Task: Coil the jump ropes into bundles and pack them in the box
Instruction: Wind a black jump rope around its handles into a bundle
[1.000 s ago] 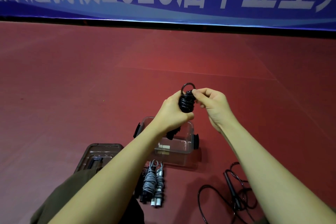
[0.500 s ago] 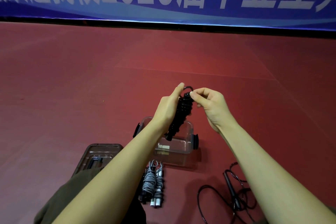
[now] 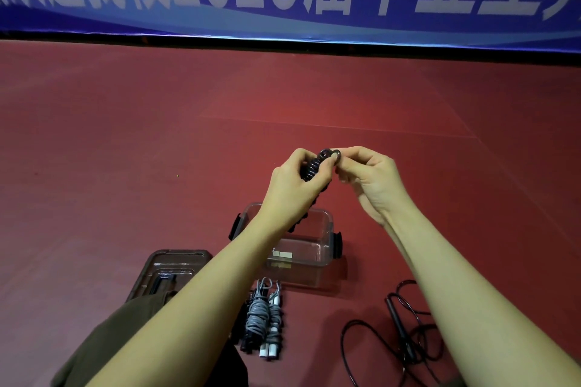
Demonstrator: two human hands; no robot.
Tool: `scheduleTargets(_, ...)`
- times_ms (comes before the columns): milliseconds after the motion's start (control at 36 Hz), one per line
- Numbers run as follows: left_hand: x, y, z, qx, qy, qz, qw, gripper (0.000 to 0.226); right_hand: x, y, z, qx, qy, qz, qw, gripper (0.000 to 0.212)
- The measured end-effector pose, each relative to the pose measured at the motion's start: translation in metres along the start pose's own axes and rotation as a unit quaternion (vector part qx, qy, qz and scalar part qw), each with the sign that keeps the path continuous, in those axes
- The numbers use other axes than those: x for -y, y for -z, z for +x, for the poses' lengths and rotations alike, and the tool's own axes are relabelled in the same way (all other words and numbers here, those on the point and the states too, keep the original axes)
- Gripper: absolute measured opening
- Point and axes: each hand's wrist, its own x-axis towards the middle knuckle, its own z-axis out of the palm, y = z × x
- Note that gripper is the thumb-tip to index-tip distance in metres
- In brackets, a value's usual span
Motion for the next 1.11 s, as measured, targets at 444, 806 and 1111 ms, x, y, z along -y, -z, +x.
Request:
scheduleTargets(444,0.003,-0.001,0.002,0.027,-0.027,-0.027,0.999,0.021,-0.003,0.003,0.003,0.039,-0.048,0.049,0.997,0.049)
scheduleTargets(806,0.007,0.001,0.005,0.050,-0.086,0.064,0.993,0.022,0.010,-0.007,0.003,0.006,-0.122,0.099,0.988,0.015)
scheduleTargets(1111,0.006,-0.004,0.002,0.020,-0.110,0.149,0.983,0.035,0.010,-0.018,0.000,-0.074,-0.123,0.134,0.981,0.013)
